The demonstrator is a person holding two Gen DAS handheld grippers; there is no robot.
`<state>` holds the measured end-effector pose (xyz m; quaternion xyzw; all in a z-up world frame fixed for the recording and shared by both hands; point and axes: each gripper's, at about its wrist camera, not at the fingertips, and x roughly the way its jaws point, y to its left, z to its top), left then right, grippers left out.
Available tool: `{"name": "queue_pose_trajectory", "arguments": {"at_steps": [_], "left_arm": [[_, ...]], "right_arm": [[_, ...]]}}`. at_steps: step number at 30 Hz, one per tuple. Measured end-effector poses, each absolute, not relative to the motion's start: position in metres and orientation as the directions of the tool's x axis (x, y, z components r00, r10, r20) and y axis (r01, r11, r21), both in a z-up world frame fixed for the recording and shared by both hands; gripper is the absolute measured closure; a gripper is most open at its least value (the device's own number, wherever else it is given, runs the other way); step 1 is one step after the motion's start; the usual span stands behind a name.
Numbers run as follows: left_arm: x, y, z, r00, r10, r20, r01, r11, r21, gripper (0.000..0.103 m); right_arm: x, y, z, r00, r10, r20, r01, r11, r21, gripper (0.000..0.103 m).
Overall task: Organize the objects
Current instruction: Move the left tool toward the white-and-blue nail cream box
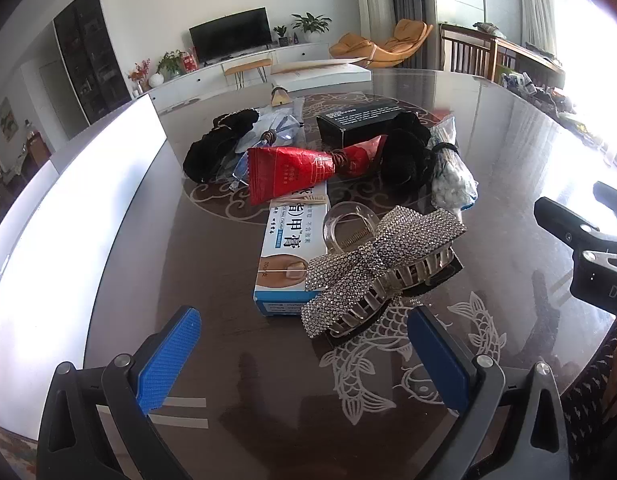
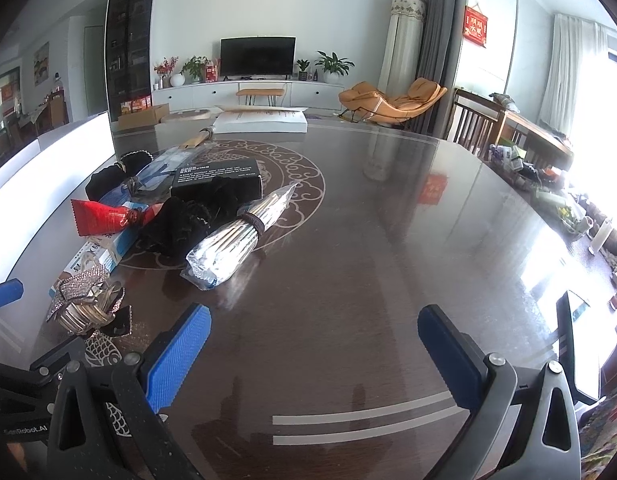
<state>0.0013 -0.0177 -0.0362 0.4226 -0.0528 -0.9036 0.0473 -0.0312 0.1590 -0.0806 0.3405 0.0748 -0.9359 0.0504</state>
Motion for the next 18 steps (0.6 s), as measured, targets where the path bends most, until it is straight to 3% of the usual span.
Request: {"name": "queue_pose_trajectory", "arguments": {"at_steps": [18], "left_arm": [[-0.0054,-0.0201,-0.0415,-0.618,-0.133,-0.775,0.044,-0.990,0.135,0.000]], "right_arm": [[-0.0321,0.1573,-0.0822,-0.756,-0.046,-0.653,0.151,-0.983,-0.104,0.000]]}}
